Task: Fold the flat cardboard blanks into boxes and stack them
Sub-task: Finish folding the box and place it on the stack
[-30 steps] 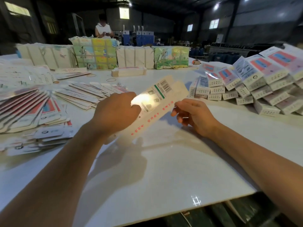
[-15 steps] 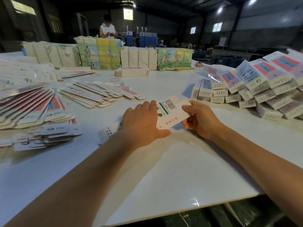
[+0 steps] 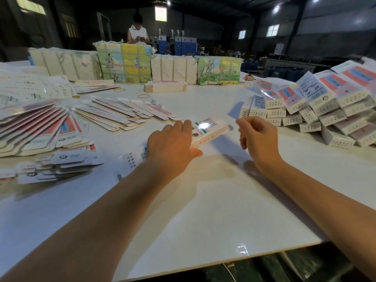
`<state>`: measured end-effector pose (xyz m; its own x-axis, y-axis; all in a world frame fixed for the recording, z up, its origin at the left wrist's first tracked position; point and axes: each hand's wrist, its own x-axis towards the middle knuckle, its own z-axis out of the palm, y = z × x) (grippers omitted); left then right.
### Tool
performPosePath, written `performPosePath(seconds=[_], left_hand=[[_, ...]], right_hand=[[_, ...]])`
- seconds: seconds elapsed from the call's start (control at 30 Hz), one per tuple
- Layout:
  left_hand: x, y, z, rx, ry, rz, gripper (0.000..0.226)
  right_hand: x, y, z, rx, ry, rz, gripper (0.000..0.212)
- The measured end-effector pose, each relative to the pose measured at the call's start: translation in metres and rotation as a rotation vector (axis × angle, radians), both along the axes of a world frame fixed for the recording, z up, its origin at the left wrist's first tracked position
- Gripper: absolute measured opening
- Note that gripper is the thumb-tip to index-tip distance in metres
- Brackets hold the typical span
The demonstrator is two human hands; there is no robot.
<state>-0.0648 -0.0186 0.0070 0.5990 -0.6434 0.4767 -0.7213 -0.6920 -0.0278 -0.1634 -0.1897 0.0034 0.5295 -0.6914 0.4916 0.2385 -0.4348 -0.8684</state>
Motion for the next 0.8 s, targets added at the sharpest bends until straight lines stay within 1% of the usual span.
performPosePath(seconds=[0.1, 0.17, 0.2, 0.3, 0.37, 0.4, 0.43, 0.47, 0.5, 0.53, 0.57, 0.63, 0.7, 0.8], left_hand=[[-0.004, -0.003, -0.005, -0.023, -0.080, 0.016, 0.074], [-0.007, -0.006, -0.010, -0.021, -0.156, 0.021, 0.075], [-0.007, -0.006, -0.011, -0.017, -0.185, 0.023, 0.075], [-0.009, -0.008, -0.014, 0.007, -0.228, 0.021, 0.076], [-0.010, -0.009, -0.016, 0.020, -0.243, 0.020, 0.077], [-0.011, -0.010, -0.017, 0.021, -0.245, 0.018, 0.077], [-0.011, -0.010, -0.017, 0.022, -0.243, 0.015, 0.077], [-0.012, -0.010, -0.017, 0.024, -0.241, 0.012, 0.077], [-0.013, -0.010, -0.018, 0.029, -0.243, 0.010, 0.076], [-0.013, -0.010, -0.017, 0.036, -0.248, 0.007, 0.076], [-0.014, -0.010, -0.018, 0.041, -0.252, 0.004, 0.075], [-0.016, -0.011, -0.017, 0.038, -0.242, -0.003, 0.074], [-0.018, -0.011, -0.016, 0.027, -0.232, -0.012, 0.071], [-0.020, -0.011, -0.015, 0.029, -0.244, -0.010, 0.068]], right_hand=[[0.001, 0.020, -0.003, -0.117, 0.081, 0.120, 0.021], [0.002, 0.029, -0.005, -0.207, 0.147, 0.131, 0.019], [0.003, 0.031, -0.005, -0.205, 0.174, 0.134, 0.018], [0.001, 0.028, -0.005, -0.096, 0.219, 0.172, 0.022], [0.002, 0.027, -0.004, 0.029, 0.200, 0.221, 0.015], [0.003, 0.026, -0.004, 0.110, 0.186, 0.239, 0.023], [0.005, 0.024, -0.005, 0.194, 0.187, 0.259, 0.040], [0.006, 0.022, -0.006, 0.250, 0.211, 0.277, 0.051], [0.007, 0.022, -0.007, 0.268, 0.247, 0.287, 0.054], [0.008, 0.021, -0.007, 0.253, 0.279, 0.301, 0.049], [0.008, 0.021, -0.008, 0.215, 0.304, 0.308, 0.040], [0.008, 0.020, -0.010, 0.138, 0.310, 0.291, 0.030], [0.008, 0.021, -0.011, 0.057, 0.319, 0.239, 0.027], [0.006, 0.025, -0.010, -0.145, 0.364, 0.163, 0.027]])
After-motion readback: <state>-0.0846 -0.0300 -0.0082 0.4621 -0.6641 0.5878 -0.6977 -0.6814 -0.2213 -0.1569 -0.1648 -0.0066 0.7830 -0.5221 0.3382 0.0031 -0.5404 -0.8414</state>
